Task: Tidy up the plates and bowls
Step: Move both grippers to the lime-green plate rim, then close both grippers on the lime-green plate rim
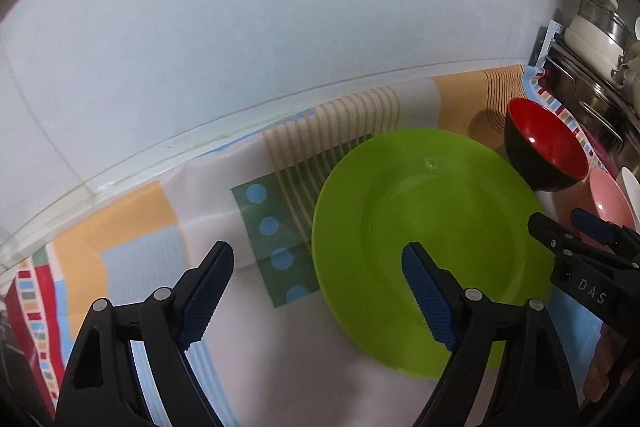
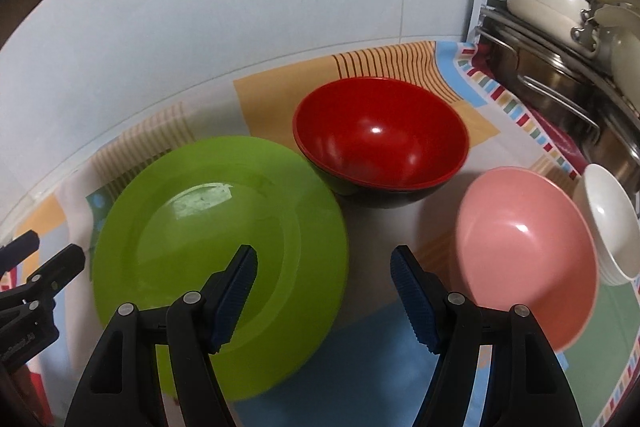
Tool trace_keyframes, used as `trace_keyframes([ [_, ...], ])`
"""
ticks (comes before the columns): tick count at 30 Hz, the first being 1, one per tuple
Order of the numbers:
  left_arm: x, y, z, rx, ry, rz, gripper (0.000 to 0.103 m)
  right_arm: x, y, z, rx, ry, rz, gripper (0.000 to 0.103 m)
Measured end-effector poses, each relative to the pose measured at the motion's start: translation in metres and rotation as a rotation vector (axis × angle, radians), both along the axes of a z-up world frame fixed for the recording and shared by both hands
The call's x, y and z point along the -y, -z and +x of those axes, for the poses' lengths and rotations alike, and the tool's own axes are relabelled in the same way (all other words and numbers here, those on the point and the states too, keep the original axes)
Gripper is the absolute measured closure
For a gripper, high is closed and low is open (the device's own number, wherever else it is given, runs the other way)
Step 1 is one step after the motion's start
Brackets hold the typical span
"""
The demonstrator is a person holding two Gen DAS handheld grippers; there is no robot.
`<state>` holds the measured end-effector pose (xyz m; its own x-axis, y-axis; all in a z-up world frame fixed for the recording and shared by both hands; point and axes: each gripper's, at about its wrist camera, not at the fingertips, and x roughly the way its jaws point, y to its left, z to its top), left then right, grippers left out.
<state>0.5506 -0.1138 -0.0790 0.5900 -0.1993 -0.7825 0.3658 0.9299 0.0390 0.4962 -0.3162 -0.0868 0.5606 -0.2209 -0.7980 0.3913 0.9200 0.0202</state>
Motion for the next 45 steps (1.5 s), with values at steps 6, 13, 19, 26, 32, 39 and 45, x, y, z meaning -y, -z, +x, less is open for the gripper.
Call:
trace_keyframes([
  [6,0.006,0.017,0.019,-0.04,0.005,-0.011,0.019,0.003,0.011,0.012,-0.018,0.013,-0.02,0.033],
  [13,0.006,0.034,0.032,-0.101,0.0,-0.019,0.027,-0.006,0.016,0.022,-0.047,-0.022,-0.085,0.033],
  [19,0.004,0.04,0.036,-0.12,0.001,-0.024,0.034,-0.008,0.019,0.029,-0.067,-0.047,-0.126,0.034],
  [26,0.009,0.042,0.039,-0.128,0.013,-0.038,0.045,-0.004,0.024,0.043,-0.116,-0.089,-0.109,0.046],
  [32,0.021,0.04,0.04,-0.131,0.043,-0.05,0.064,-0.003,0.024,0.042,-0.109,-0.086,-0.095,0.059],
  [39,0.021,0.037,0.038,-0.114,0.014,-0.034,0.064,0.002,0.022,0.04,-0.094,-0.087,-0.07,0.062],
  [45,0.011,0.029,0.03,-0.103,-0.002,-0.024,0.064,-0.003,0.019,0.035,-0.089,-0.092,-0.036,0.063],
])
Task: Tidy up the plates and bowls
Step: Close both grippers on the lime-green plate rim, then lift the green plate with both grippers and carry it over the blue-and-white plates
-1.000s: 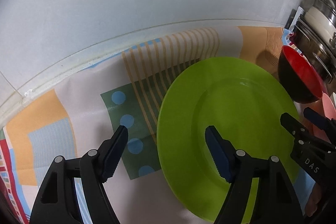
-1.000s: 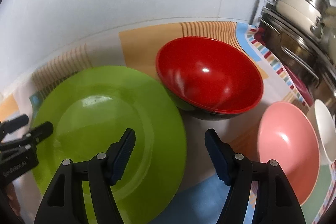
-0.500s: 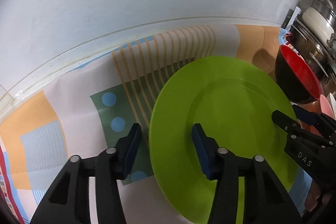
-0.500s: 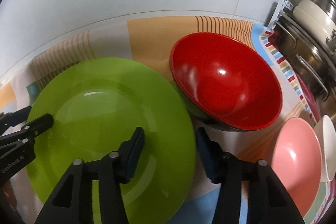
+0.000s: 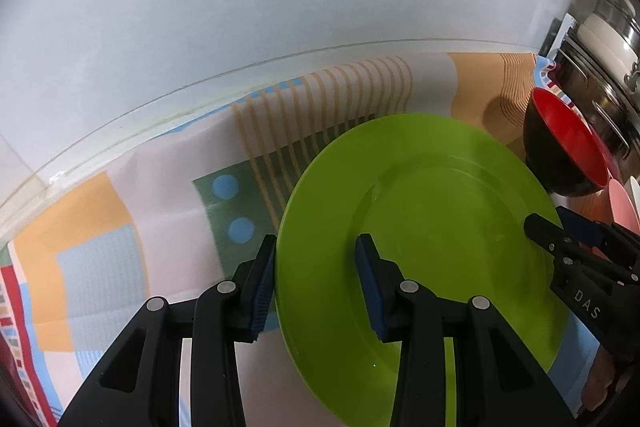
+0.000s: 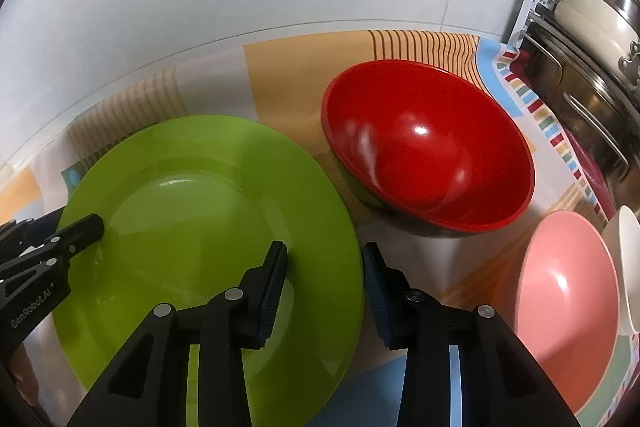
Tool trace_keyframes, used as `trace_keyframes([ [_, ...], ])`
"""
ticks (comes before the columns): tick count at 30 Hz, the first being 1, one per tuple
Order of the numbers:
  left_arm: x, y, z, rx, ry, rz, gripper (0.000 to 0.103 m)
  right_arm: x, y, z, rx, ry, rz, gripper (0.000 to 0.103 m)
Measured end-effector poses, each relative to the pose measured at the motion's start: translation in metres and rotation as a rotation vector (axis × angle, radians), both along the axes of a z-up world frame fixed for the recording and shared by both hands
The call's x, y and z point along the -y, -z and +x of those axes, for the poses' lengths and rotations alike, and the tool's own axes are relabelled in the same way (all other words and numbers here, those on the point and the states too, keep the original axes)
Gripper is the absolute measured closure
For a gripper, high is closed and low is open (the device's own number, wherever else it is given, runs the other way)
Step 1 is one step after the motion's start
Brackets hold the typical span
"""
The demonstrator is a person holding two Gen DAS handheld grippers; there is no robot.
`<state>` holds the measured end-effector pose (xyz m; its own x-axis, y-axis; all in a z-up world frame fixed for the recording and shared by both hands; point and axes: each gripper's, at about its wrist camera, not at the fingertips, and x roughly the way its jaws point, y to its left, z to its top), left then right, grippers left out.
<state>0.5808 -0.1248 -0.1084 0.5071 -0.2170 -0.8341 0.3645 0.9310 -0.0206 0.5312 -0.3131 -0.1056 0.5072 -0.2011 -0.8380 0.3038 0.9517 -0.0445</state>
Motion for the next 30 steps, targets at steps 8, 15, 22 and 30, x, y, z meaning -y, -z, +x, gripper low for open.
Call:
trace_keyframes([
  [8,-0.026,-0.02,-0.026,0.035,-0.044,-0.017,0.064,-0.02,-0.02,-0.015,0.027,-0.029,0.002,0.064],
  [15,-0.053,-0.038,-0.055,0.053,-0.108,-0.042,0.064,-0.042,-0.04,-0.033,0.048,-0.073,-0.011,0.064],
  [22,-0.074,-0.052,-0.086,0.058,-0.165,-0.058,0.065,-0.062,-0.056,-0.053,0.062,-0.119,-0.024,0.064],
  [30,-0.097,-0.06,-0.129,0.071,-0.241,-0.077,0.065,-0.086,-0.068,-0.081,0.068,-0.173,-0.031,0.064],
])
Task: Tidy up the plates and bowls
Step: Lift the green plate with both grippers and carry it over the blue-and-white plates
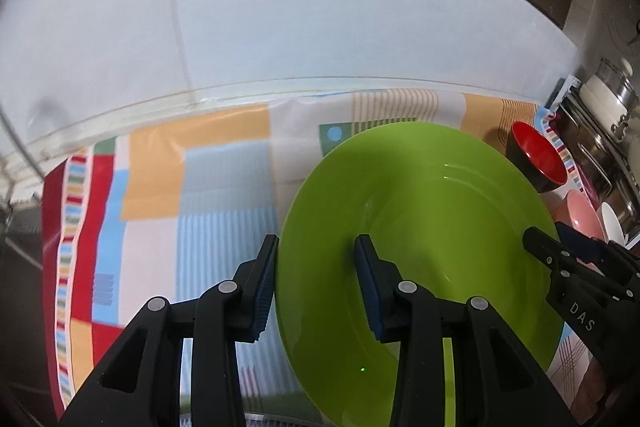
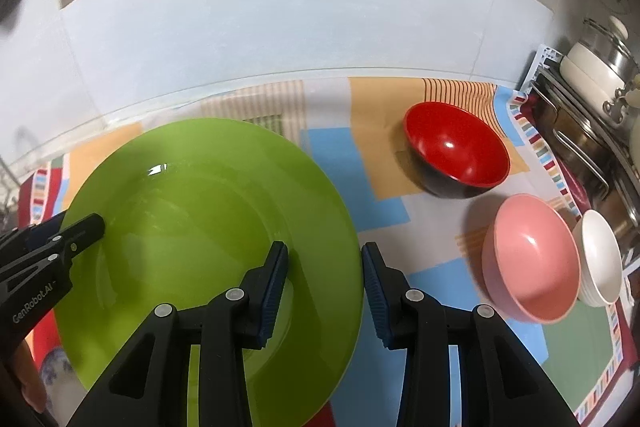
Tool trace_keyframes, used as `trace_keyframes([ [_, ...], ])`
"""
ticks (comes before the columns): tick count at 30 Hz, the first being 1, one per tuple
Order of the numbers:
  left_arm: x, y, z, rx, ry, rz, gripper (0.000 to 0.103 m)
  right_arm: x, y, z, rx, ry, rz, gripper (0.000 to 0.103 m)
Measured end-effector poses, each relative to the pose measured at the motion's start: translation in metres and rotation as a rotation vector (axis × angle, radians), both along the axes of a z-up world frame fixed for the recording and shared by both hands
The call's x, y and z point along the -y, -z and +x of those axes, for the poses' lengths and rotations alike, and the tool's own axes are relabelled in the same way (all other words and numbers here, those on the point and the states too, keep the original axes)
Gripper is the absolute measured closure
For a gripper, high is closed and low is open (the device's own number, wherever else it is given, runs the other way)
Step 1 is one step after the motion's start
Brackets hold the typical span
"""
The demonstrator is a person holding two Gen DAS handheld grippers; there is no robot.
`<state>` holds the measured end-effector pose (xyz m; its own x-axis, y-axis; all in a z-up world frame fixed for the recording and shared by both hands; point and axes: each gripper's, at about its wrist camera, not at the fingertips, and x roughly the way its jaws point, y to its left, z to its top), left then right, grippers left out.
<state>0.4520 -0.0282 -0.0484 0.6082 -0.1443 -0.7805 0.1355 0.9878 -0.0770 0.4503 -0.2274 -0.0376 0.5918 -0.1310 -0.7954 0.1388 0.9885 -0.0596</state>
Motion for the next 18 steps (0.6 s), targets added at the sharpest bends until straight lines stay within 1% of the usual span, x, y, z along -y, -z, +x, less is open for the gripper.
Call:
trace_keyframes([
  [5,-0.015,-0.001,-0.025,-0.003,-0.043,-0.011,0.065,-0.017,-0.006,-0.017,0.002,-0.043,-0.012,0.064],
  [12,-0.035,-0.006,-0.062,0.009,-0.083,0.002,0.065,-0.039,-0.013,-0.043,0.006,-0.098,-0.012,0.064],
  [18,-0.056,-0.005,-0.093,0.001,-0.123,-0.003,0.065,-0.059,-0.015,-0.064,0.004,-0.135,-0.005,0.064],
])
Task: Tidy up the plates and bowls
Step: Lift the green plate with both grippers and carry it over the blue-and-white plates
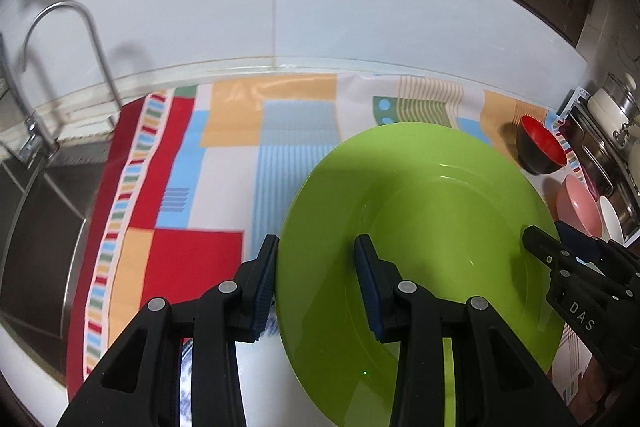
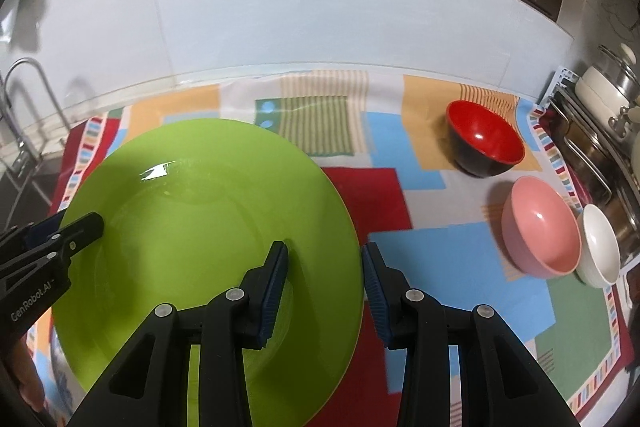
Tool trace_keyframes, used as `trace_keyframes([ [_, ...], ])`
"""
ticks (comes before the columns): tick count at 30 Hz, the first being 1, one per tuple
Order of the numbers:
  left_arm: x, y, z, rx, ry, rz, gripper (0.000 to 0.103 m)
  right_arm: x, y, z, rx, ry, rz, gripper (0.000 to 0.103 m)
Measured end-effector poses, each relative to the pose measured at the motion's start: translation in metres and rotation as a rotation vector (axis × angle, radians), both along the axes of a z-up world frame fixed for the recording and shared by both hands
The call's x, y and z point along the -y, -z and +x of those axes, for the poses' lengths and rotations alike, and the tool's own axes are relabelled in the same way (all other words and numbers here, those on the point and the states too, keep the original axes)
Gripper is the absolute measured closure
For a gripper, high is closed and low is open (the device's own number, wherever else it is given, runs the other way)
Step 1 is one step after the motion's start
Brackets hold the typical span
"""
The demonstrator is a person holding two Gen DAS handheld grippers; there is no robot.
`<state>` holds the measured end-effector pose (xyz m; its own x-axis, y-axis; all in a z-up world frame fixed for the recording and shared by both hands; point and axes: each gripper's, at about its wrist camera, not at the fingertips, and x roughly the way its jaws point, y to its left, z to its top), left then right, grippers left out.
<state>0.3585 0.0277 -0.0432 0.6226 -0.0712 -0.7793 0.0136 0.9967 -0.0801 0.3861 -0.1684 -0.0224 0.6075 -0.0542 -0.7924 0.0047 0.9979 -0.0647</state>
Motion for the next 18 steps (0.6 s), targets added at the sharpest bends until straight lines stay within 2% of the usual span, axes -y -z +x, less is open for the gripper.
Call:
trace_keyframes([
  [9,-0.029,0.001,-0.036,-0.006,-0.048,-0.013,0.065,-0.028,-0.002,-0.027,-0.001,-0.047,-0.003,0.064],
  [18,-0.055,0.006,-0.067,-0.018,-0.11,-0.01,0.065,-0.056,0.008,-0.047,-0.03,-0.109,0.008,0.064],
])
